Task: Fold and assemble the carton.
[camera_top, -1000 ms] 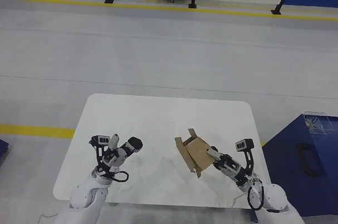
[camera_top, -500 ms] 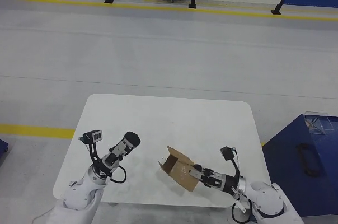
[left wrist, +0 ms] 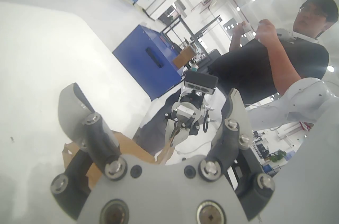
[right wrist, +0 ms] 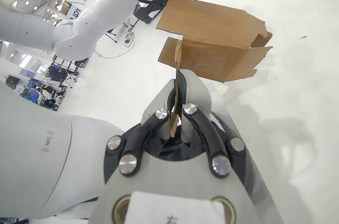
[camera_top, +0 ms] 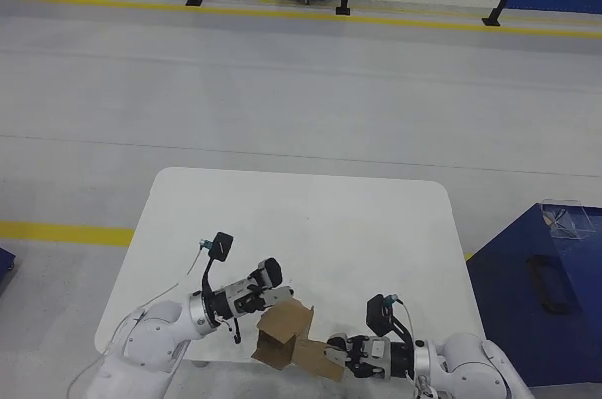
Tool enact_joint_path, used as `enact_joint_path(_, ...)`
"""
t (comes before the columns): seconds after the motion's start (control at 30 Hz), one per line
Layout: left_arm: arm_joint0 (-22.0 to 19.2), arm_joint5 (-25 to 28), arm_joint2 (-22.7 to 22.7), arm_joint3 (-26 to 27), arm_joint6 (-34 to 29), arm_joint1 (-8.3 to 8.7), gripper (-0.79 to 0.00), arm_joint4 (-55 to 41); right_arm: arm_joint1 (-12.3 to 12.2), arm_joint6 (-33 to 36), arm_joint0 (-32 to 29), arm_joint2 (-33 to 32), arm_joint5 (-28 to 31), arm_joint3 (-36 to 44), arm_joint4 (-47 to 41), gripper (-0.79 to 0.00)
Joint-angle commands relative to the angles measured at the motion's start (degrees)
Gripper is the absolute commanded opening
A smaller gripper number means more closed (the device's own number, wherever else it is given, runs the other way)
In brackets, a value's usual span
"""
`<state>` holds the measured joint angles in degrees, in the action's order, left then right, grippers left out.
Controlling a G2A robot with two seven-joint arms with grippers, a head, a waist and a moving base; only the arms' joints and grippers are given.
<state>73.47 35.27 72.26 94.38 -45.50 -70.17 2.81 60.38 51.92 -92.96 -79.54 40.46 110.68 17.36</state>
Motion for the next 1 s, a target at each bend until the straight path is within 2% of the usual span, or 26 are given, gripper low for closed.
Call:
enact_joint_path(0.0, -1.0, -1.4, -1.2, -1.1, -2.4, 0.08, 0.0, 0.3, -0.2, 0.6, -0.2, -0.2, 0.2, 0.4, -0.2, -0.785)
enact_joint_path(0.3, -6.4, -10.1, -6.0, -8.9, -14.0, 0.38, 0.0, -1.1, -1.0, 0.5, -0.3, -0.2, -0.2, 1.3, 0.1, -0.785)
enact_joint_path(0.47, -8.9, -9.8, -7.7, -11.6, -16.2, 0.31, 0.0, -2.6, -1.3, 0.6, -0.2, 0.0, -0.3, 1.3, -0.1, -0.785)
enact_joint_path(0.67, -8.3, -5.7, -6.4, -10.3, -9.0, 0.22, 0.0, -7.7, -1.7, 0.4, 0.1, 0.8, -0.7, 1.2, -0.4, -0.785)
enact_joint_path(0.73, -7.8, -5.0, -6.8, -9.5, -10.6, 0.27, 0.0, -10.8, -1.8, 0.2, 0.4, 1.2, -0.9, 1.0, -0.4, -0.785)
enact_joint_path(0.8, -7.9, -6.6, -7.5, -9.4, -14.1, 0.4, 0.0, -13.6, -1.9, 0.1, 0.6, 1.7, -1.1, 0.9, -0.5, -0.785)
enact_joint_path(0.97, -9.5, -10.2, -9.8, -11.9, -18.0, 0.68, 0.0, -8.5, -2.1, 0.1, 1.0, 2.4, -1.3, 1.2, -0.6, -0.785)
